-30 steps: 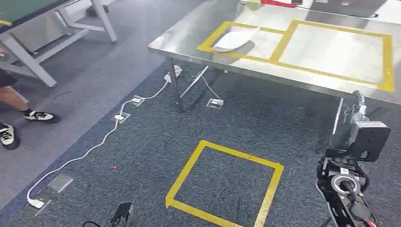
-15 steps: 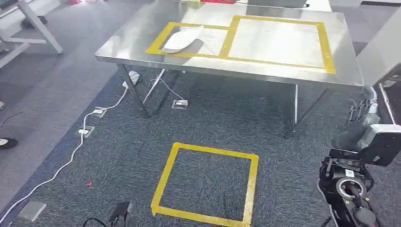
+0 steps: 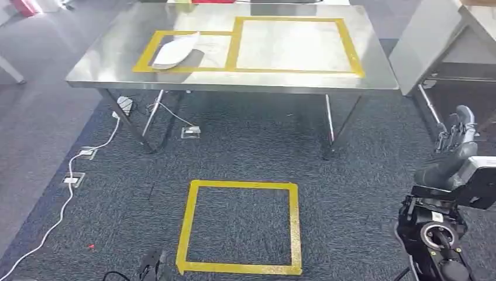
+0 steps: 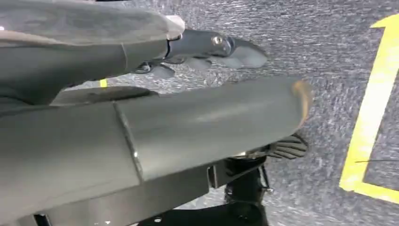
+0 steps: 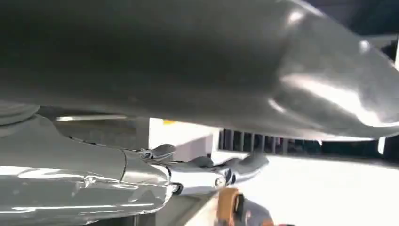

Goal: Take the parts from the cabinet and place them on the table.

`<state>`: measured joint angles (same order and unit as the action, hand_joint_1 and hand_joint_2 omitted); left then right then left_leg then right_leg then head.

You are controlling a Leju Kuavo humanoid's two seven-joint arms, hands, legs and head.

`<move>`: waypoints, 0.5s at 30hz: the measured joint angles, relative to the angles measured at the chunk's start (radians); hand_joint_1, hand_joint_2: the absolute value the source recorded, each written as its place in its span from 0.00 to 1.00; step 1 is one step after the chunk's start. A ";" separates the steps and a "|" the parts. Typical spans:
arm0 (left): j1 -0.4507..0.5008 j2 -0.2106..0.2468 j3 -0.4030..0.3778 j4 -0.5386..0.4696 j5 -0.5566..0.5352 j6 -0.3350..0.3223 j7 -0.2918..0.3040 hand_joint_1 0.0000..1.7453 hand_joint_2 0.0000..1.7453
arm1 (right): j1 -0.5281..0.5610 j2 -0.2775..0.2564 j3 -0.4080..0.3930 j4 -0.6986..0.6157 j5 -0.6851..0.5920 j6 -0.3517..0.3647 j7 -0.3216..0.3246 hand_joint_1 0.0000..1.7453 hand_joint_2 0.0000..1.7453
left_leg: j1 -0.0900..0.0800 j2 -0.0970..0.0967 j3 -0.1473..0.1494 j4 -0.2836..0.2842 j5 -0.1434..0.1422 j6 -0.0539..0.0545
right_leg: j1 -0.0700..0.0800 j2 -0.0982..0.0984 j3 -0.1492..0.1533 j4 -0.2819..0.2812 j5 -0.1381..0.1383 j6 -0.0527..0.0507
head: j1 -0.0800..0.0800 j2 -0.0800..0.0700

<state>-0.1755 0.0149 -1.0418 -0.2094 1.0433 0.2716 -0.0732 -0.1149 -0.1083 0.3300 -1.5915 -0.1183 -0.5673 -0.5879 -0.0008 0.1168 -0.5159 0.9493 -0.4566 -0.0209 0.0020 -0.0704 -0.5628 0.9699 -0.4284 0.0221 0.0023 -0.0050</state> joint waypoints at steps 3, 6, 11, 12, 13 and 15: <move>-0.005 0.000 0.000 0.000 0.000 -0.002 0.000 0.00 0.00 | 0.004 0.001 -0.005 -0.005 0.000 0.001 0.000 0.00 0.00 | 0.005 0.009 0.006 0.008 -0.016 -0.019 | -0.009 0.042 0.005 -0.011 0.008 -0.021 | 0.000 0.000; -0.003 0.000 0.000 0.000 0.000 -0.006 0.000 0.00 0.00 | 0.002 0.002 -0.006 -0.009 0.000 0.001 0.000 0.00 0.00 | 0.008 -0.102 -0.093 0.222 -0.129 -0.027 | -0.011 0.076 0.000 -0.012 0.014 -0.033 | -0.012 0.000; 0.003 0.000 0.000 0.000 0.000 -0.006 0.001 0.00 0.00 | 0.006 0.003 -0.006 -0.009 0.000 0.002 0.002 0.00 0.00 | 0.008 -0.120 -0.092 0.170 -0.039 -0.016 | -0.011 0.159 0.000 -0.011 0.017 -0.033 | -0.017 0.000; 0.002 0.001 0.000 0.000 0.000 -0.006 0.001 0.00 0.00 | 0.006 0.003 -0.006 -0.009 0.000 0.002 0.002 0.00 0.00 | 0.008 -0.151 -0.049 0.075 0.006 -0.010 | -0.011 0.172 0.001 -0.011 0.018 -0.032 | -0.019 0.000; 0.002 0.003 0.000 0.000 0.000 -0.006 0.001 0.00 0.00 | 0.005 0.004 -0.006 -0.010 0.000 0.002 0.002 0.00 0.00 | 0.012 -0.214 -0.026 0.013 0.016 -0.005 | -0.011 0.182 -0.002 -0.010 0.019 -0.028 | -0.019 0.000; 0.002 0.003 0.000 0.000 0.000 -0.006 0.001 0.00 0.00 | 0.005 0.004 -0.007 -0.011 0.000 0.002 0.002 0.00 0.00 | 0.012 -0.190 -0.022 0.002 0.017 -0.007 | -0.011 0.207 -0.011 -0.007 0.022 -0.016 | -0.016 0.000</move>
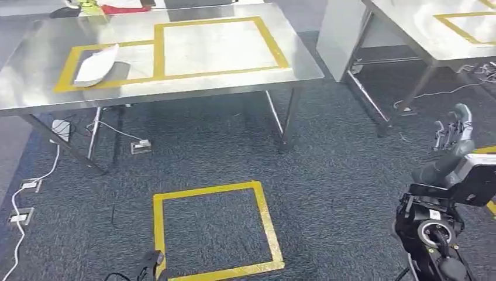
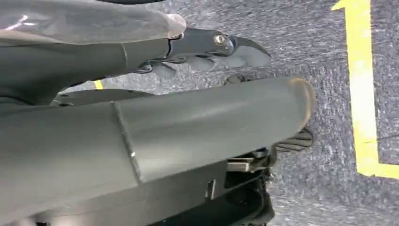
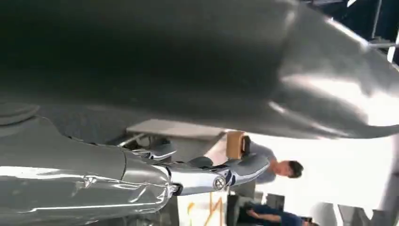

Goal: Take the parts from the cabinet and place them on the table.

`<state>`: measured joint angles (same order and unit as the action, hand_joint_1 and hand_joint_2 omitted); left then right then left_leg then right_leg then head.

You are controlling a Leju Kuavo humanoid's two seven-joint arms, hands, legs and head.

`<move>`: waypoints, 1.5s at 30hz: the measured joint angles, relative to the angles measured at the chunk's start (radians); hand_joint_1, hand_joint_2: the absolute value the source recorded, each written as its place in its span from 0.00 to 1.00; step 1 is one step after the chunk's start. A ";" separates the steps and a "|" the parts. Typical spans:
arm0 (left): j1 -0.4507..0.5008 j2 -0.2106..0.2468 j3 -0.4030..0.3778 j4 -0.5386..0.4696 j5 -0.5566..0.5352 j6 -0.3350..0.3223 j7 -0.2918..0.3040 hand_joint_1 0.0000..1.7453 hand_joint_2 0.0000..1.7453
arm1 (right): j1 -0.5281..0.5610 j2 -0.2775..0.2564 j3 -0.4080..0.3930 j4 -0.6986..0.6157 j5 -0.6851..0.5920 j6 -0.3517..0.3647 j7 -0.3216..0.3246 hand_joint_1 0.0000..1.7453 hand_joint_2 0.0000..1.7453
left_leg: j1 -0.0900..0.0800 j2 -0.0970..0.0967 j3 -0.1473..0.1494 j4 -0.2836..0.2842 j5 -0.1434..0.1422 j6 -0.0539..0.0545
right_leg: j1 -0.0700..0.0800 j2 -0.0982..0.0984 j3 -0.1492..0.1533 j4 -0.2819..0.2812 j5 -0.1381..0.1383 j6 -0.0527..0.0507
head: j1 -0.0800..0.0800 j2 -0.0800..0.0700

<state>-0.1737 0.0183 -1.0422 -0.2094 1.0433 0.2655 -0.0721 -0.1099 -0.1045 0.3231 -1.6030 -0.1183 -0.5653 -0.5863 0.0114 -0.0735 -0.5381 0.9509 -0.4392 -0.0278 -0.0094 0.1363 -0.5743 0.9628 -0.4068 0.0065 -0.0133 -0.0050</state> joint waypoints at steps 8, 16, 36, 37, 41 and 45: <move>0.001 -0.004 0.000 0.000 0.000 -0.003 0.000 0.00 0.00 | 0.005 0.002 -0.008 -0.003 0.000 0.000 0.001 0.00 0.00 | 0.000 0.107 0.007 -0.018 0.007 0.027 | -0.003 -0.130 -0.152 0.327 -0.163 0.041 | 0.016 0.000; -0.002 -0.008 0.000 0.000 0.000 -0.002 0.000 0.00 0.00 | 0.003 0.002 -0.010 -0.005 0.000 0.000 0.002 0.00 0.00 | -0.008 0.195 0.031 -0.015 -0.012 -0.003 | 0.008 -0.191 0.013 -0.002 -0.015 0.012 | 0.012 0.000; -0.005 -0.003 -0.001 0.000 -0.001 0.002 0.003 0.00 0.00 | 0.006 0.002 -0.018 -0.011 0.010 0.013 0.018 0.00 0.00 | 0.003 0.051 0.019 -0.035 0.009 0.038 | 0.003 -0.077 -0.029 0.049 -0.036 0.021 | 0.001 0.000; -0.003 -0.004 -0.001 0.000 -0.001 0.002 0.003 0.00 0.00 | 0.003 0.002 -0.019 -0.011 0.011 0.013 0.018 0.00 0.00 | 0.001 0.067 0.019 -0.035 0.007 0.041 | 0.001 -0.109 -0.068 0.131 -0.082 0.026 | 0.004 0.000; 0.005 -0.004 -0.001 0.000 -0.003 -0.001 0.003 0.00 0.00 | 0.007 0.002 -0.032 -0.011 0.017 0.001 0.021 0.00 0.00 | 0.004 0.125 0.024 -0.034 0.000 0.039 | -0.013 -0.133 -0.152 0.311 -0.133 0.042 | 0.008 0.000; 0.004 -0.008 -0.001 0.000 -0.004 -0.002 0.003 0.00 0.00 | 0.003 0.002 -0.042 -0.017 0.018 -0.001 0.023 0.00 0.00 | -0.002 0.170 0.047 -0.028 -0.020 0.016 | -0.004 -0.237 0.017 -0.001 -0.014 0.046 | 0.013 0.000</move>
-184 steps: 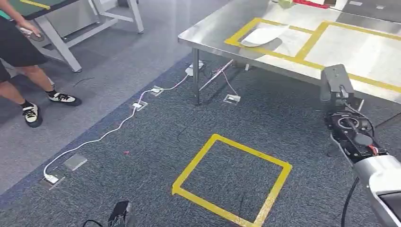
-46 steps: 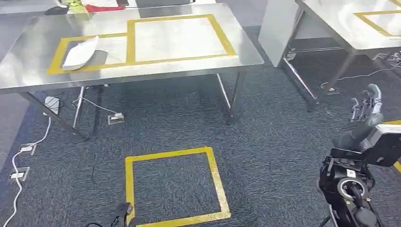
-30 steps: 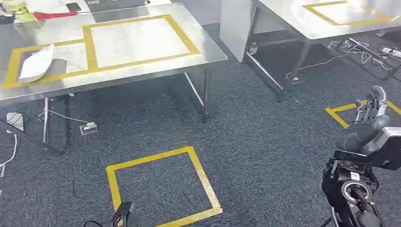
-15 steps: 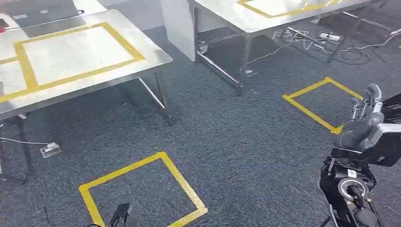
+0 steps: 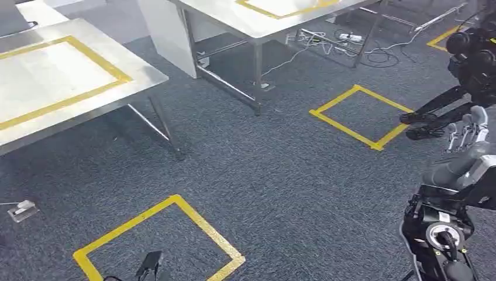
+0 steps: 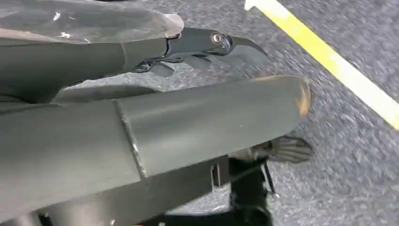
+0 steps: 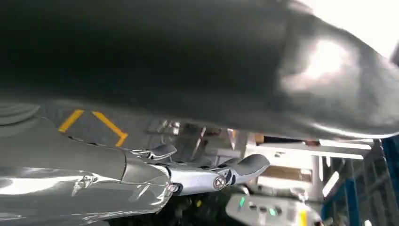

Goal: Take the parts from the cabinet and place them on the table.

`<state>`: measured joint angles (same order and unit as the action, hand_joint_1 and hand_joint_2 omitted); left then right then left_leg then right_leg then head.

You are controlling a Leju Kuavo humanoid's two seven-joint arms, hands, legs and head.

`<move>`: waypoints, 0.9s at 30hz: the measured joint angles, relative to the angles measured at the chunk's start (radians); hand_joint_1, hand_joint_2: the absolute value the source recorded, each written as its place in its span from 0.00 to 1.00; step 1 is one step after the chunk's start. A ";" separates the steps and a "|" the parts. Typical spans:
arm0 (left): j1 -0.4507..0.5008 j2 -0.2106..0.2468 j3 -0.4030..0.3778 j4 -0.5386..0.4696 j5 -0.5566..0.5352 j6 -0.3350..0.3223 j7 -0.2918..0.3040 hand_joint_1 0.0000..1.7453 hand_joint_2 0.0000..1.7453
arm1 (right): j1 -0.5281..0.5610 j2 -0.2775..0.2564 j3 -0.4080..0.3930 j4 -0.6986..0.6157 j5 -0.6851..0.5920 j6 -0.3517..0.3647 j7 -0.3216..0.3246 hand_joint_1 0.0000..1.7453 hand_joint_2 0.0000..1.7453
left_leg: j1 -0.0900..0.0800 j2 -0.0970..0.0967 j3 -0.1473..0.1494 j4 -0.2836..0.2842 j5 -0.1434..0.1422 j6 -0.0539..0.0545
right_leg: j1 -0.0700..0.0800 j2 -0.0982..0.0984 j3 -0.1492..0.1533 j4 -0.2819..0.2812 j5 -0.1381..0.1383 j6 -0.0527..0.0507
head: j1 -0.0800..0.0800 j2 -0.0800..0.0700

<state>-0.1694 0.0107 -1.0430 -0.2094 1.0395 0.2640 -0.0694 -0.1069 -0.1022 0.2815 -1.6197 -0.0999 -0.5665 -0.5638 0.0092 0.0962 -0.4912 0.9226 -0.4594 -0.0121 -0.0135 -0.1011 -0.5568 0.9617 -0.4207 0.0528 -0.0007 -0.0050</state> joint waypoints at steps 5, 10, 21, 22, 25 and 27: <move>-0.006 -0.001 0.000 0.000 0.000 0.000 0.000 0.00 0.00 | 0.005 0.000 -0.010 -0.007 0.000 0.000 0.002 0.00 0.00 | 0.005 0.032 0.011 0.006 -0.020 -0.028 | -0.005 0.077 -0.008 -0.006 0.008 -0.046 | -0.008 0.000; 0.002 0.000 0.000 0.000 -0.001 0.000 0.000 0.00 0.00 | 0.003 0.000 -0.010 -0.011 0.002 -0.001 0.002 0.00 0.00 | 0.006 -0.090 -0.165 0.363 -0.173 -0.028 | 0.000 0.142 -0.013 -0.006 0.011 -0.062 | -0.022 0.000; -0.005 -0.001 0.000 0.000 -0.008 -0.003 0.001 0.00 0.00 | 0.015 -0.002 -0.025 -0.013 0.002 -0.008 0.008 0.00 0.00 | 0.008 -0.135 -0.024 -0.005 0.022 0.015 | -0.002 0.185 -0.039 0.019 0.005 -0.020 | -0.022 0.000; -0.004 -0.002 0.000 0.000 -0.010 -0.003 0.003 0.00 0.00 | 0.011 -0.002 -0.028 -0.013 0.001 -0.008 0.010 0.00 0.00 | 0.006 -0.120 -0.023 -0.006 0.021 0.021 | -0.002 0.136 -0.071 0.086 -0.039 -0.016 | -0.010 0.000; 0.001 -0.004 -0.001 0.000 -0.012 -0.004 0.008 0.00 0.00 | 0.016 -0.002 -0.034 -0.013 -0.003 -0.007 0.011 0.00 0.00 | 0.003 -0.074 -0.021 -0.004 0.016 0.024 | -0.008 0.108 -0.179 0.317 -0.135 -0.003 | -0.009 0.000; 0.000 -0.004 -0.001 0.000 -0.013 -0.005 0.008 0.00 0.00 | 0.016 -0.002 -0.036 -0.013 -0.003 -0.006 0.012 0.00 0.00 | 0.003 -0.044 -0.017 -0.004 0.011 0.020 | -0.010 0.103 -0.159 0.281 -0.094 0.001 | -0.007 0.000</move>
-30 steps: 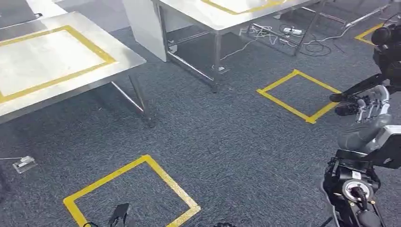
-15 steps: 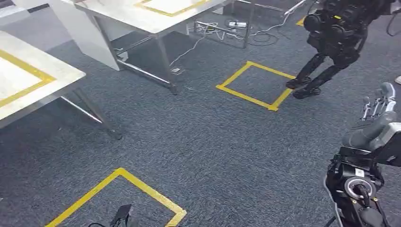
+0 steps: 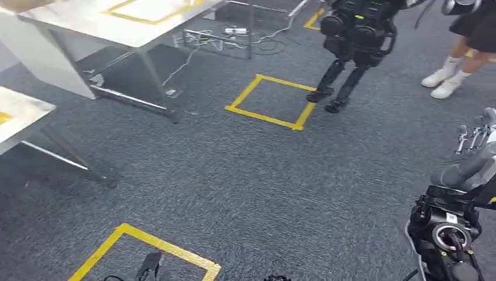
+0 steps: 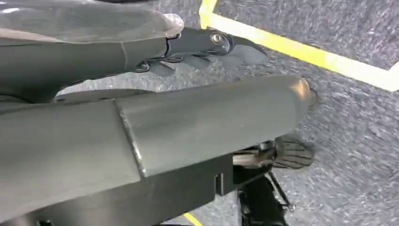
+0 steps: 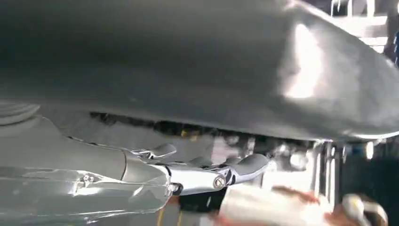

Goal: Take the parts from the cabinet and place them on the table.

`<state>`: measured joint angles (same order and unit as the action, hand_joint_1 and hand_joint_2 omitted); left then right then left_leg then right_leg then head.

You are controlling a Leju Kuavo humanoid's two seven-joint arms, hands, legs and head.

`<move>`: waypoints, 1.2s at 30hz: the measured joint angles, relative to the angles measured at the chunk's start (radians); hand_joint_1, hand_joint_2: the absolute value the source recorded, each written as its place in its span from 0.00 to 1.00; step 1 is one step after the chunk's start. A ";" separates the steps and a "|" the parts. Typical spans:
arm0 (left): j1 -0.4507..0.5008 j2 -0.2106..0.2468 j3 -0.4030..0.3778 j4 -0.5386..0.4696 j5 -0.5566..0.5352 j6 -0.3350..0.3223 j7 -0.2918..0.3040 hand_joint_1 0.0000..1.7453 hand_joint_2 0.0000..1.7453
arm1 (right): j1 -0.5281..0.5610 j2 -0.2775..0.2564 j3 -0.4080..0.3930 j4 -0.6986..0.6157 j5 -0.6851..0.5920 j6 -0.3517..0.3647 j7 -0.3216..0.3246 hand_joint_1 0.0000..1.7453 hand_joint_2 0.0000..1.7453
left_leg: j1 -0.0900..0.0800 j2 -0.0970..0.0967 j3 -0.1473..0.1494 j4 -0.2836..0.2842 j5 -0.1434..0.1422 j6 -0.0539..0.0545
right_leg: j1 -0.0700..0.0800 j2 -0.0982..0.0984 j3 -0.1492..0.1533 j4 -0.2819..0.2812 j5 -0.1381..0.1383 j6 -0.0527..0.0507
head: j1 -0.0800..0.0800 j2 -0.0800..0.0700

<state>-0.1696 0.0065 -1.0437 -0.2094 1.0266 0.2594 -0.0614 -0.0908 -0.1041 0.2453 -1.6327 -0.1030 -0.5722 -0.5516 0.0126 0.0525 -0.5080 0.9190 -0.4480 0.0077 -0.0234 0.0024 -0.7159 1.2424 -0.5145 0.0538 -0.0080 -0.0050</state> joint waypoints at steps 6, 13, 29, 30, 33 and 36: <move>-0.015 -0.004 0.000 0.000 0.001 -0.001 0.000 0.00 0.00 | -0.012 0.000 -0.009 0.000 0.000 -0.002 -0.001 0.00 0.00 | -0.011 0.060 0.019 0.008 -0.020 -0.025 | 0.015 -0.054 0.143 -0.277 0.097 -0.032 | -0.005 0.000; -0.017 -0.001 0.000 0.000 0.004 0.002 -0.008 0.00 0.00 | -0.026 0.001 -0.012 -0.003 0.003 0.000 -0.002 0.00 0.00 | -0.001 -0.046 -0.136 0.343 -0.187 -0.045 | 0.010 0.027 0.138 -0.286 0.109 -0.067 | -0.017 0.000; -0.008 0.011 0.000 0.000 0.010 0.003 -0.021 0.00 0.00 | -0.034 0.001 -0.018 -0.003 0.001 -0.024 0.001 0.00 0.00 | -0.006 -0.012 -0.006 0.004 0.001 0.005 | 0.009 0.004 -0.031 0.051 -0.037 -0.015 | -0.002 0.000; -0.007 0.011 0.000 0.000 0.011 0.003 -0.022 0.00 0.00 | -0.033 0.001 -0.021 -0.003 0.001 -0.024 0.002 0.00 0.00 | -0.006 0.001 -0.004 0.004 -0.001 0.004 | 0.007 0.002 -0.023 0.037 -0.021 -0.015 | -0.002 0.000; -0.008 0.011 0.000 0.000 0.010 0.002 -0.023 0.00 0.00 | -0.033 0.001 -0.025 -0.005 0.001 -0.025 0.004 0.00 0.00 | -0.006 0.040 0.012 0.006 -0.015 -0.007 | 0.006 -0.053 0.127 -0.232 0.106 -0.018 | -0.001 0.000; -0.009 0.013 0.000 0.000 0.011 0.002 -0.024 0.00 0.00 | -0.033 0.001 -0.028 -0.009 0.001 -0.026 0.005 0.00 0.00 | -0.016 0.065 0.018 0.010 -0.023 -0.019 | 0.020 -0.068 0.141 -0.275 0.094 -0.039 | -0.003 0.000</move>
<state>-0.1783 0.0195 -1.0437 -0.2094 1.0376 0.2613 -0.0851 -0.1240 -0.1034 0.2171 -1.6419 -0.1019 -0.5981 -0.5470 -0.0035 0.1178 -0.4902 0.9287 -0.4714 -0.0112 -0.0031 -0.0660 -0.5746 0.9676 -0.4202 0.0146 -0.0110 -0.0050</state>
